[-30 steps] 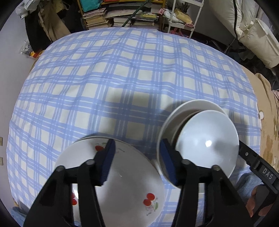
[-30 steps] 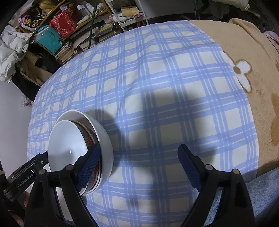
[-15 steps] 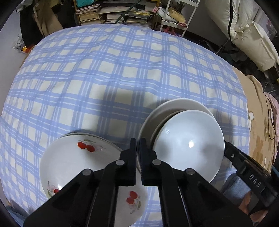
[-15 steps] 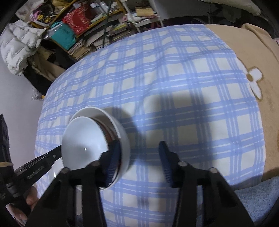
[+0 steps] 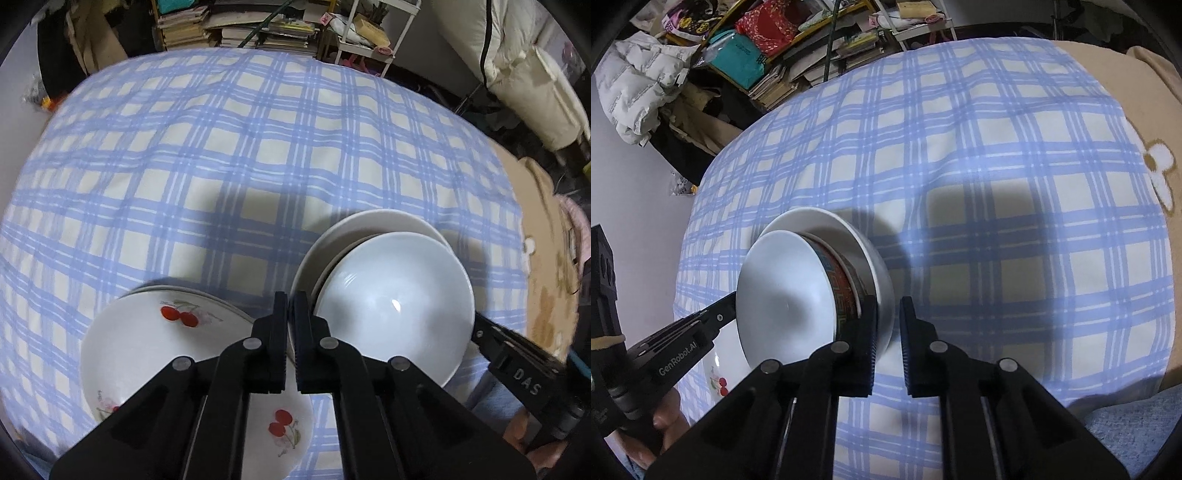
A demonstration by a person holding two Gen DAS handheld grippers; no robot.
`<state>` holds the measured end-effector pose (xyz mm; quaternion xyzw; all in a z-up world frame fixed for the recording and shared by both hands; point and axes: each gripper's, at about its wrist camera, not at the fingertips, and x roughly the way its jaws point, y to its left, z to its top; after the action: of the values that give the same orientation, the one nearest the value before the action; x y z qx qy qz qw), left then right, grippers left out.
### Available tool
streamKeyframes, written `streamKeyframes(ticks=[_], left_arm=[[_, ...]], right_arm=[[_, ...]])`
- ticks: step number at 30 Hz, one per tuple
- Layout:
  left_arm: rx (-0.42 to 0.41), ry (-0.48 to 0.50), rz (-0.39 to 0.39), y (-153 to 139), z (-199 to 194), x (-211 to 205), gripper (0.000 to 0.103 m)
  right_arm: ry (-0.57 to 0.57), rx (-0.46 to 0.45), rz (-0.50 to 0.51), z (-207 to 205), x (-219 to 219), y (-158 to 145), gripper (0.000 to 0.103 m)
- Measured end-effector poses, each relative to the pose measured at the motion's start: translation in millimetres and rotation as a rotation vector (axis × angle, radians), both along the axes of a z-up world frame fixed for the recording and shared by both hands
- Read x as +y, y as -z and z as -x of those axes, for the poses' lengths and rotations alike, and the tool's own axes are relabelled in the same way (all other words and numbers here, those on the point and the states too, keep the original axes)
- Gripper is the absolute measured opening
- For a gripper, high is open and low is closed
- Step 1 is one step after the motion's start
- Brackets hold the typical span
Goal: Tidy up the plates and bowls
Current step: 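Carry the red-patterned bowl with the left gripper over the bowl stack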
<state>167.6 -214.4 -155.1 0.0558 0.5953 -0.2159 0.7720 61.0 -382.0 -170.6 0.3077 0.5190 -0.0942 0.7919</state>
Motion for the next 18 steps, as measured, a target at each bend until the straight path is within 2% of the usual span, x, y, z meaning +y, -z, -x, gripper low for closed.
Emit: streamKeyframes(ticks=[5,12,18], left_arm=[[0.029,0.002,0.040,3.6,-5.0,5.0,0.002],[0.002,0.038,-0.022,4.1,-2.9,-4.9,0.002],[0.027,0.022,0.004,7.2,-2.8,-4.7,0.003]], right_arm=[[-0.002,0.001,0.014,1.4,-1.6,0.0,0.014],[0.007,-0.006,0.034,0.8,-0.5,-1.0,0.015],[-0.016,0.004,0.067,-0.9,3.3,-3.3,0.014]])
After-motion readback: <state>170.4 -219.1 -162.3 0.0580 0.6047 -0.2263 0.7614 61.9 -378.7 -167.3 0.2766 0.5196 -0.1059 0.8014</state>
